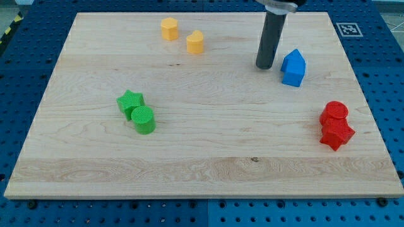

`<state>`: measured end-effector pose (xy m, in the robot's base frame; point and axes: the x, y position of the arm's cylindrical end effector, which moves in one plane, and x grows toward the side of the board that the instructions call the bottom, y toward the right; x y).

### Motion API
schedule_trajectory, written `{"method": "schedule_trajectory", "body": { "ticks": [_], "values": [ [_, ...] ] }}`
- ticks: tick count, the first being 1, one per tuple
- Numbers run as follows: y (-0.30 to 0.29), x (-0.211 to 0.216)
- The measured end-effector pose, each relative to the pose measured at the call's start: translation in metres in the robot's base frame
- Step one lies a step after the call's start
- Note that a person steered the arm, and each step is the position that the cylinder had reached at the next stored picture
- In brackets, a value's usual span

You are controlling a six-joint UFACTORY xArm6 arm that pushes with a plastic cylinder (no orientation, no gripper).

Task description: Point at blue triangle

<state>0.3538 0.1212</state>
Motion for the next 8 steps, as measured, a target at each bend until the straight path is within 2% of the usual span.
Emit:
{"method": "schedule_trajectory", "body": {
  "ticks": [2, 3, 5, 8],
  "values": [
    [0.005, -0.058],
    [0.016, -0.070],
    [0.022, -0.065],
    [0.036, -0.030]
  ]
}}
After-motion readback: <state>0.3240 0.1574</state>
